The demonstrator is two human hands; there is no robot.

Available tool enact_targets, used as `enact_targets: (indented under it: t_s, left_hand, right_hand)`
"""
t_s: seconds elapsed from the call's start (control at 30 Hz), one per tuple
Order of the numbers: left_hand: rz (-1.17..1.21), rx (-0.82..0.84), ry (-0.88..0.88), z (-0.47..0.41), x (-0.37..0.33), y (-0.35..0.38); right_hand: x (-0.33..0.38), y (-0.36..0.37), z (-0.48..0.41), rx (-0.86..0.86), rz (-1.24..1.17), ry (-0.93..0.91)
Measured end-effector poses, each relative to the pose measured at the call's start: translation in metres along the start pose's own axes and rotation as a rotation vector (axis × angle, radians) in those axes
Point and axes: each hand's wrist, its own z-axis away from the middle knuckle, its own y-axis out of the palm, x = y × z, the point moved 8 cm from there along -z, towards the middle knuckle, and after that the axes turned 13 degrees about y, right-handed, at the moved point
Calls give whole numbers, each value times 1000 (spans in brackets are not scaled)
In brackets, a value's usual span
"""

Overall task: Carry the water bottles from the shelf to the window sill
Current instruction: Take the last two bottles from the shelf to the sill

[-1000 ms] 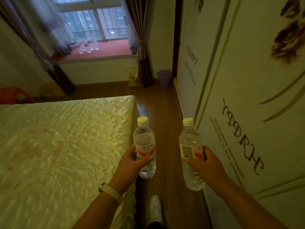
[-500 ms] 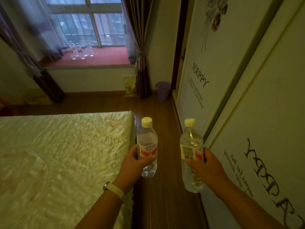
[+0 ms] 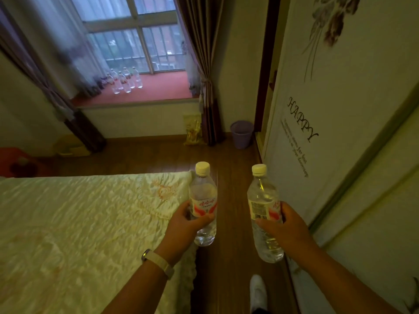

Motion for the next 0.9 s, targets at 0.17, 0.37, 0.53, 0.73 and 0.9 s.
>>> enact_targets:
  t_s: [0.17,0.37,0.53,0.73,0.9]
  left_hand:
    - [-36,-21,-1,-86,-14,35]
    - [-74,-35,40,-161,-27,64]
    - [-77,-77,66,-205,-30,66]
    - [-83,-112,41,-272,-7,45]
    - [-48,-103,13,-355,28,23]
  right_hand:
    - [47,-25,-86,64,-33,-10]
    - [100,-42,-164,128,-38,-26]
    - [123,-42,-211,133,-11,-4]
    - [153,-23,-276,154,-10,13]
    - [186,7,-345,135,66,-2]
